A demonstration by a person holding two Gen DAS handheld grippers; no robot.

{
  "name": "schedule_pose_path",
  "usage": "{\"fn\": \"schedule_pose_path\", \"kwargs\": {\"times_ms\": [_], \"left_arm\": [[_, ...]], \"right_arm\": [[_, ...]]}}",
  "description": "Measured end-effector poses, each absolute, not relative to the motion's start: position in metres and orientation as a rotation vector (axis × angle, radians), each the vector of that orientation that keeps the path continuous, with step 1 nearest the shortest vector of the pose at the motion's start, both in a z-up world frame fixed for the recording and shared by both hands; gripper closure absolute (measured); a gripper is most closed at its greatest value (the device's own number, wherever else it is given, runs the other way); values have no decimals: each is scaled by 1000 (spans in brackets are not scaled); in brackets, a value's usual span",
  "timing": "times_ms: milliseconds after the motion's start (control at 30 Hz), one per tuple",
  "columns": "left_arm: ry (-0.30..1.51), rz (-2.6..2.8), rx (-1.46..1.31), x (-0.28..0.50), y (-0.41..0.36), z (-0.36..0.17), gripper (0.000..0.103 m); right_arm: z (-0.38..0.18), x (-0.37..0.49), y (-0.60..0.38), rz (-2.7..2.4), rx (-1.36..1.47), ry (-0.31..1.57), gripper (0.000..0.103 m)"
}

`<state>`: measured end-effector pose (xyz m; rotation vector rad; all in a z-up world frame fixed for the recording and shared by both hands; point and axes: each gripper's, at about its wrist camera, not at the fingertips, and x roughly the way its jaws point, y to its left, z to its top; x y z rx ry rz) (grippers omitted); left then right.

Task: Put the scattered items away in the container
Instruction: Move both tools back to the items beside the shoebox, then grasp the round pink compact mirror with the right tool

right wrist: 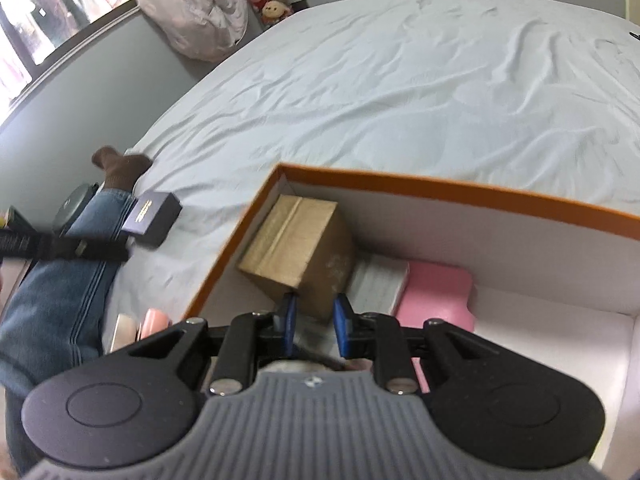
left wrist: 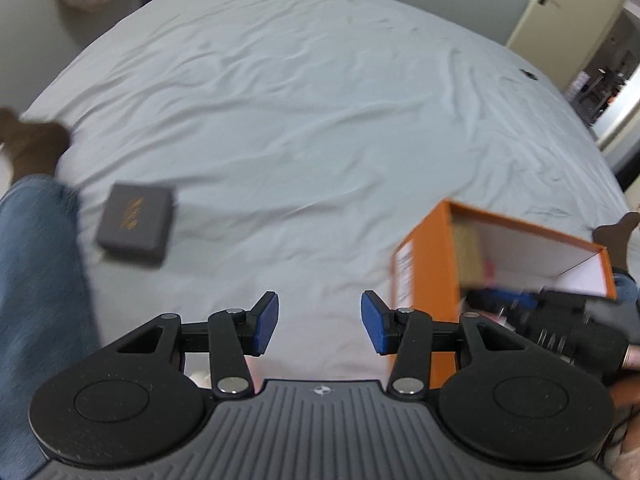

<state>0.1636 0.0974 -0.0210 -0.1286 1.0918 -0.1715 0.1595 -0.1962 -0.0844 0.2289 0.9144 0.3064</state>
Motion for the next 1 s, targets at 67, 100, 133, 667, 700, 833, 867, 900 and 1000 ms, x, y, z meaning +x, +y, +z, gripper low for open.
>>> {"fn": "schedule_pose_path", "kwargs": {"times_ms": [67, 100, 133, 667, 700, 833, 867, 900, 1000], "left_arm": [[1112, -135, -144, 157, 111, -25, 49], [1121, -115, -153, 153, 117, -27, 49], [1132, -94, -161, 148, 122, -29, 49], [1253, 33, -248, 97, 143, -65, 46], [1252, 28, -246, 96, 141, -64, 46], [1247, 18, -224, 89, 132, -59, 44], [1248, 16, -219, 87, 129, -59, 44], [1250, 12, -216, 86, 127, -58, 44], [1252, 12, -204, 87, 121, -58, 42]], "right_arm": [[-85, 165, -194, 293, 231, 911, 80], [-86, 167, -193, 294, 240, 917, 80], [-87, 167, -191, 291, 246, 924, 80], [-37, 53, -206, 264, 429, 872, 69], [-35, 44, -206, 273, 433, 874, 69], [-31, 18, -198, 329, 441, 901, 68], [-31, 15, -195, 348, 444, 920, 67], [-33, 11, -191, 373, 437, 943, 65], [-44, 7, -176, 387, 399, 1031, 57]]}}
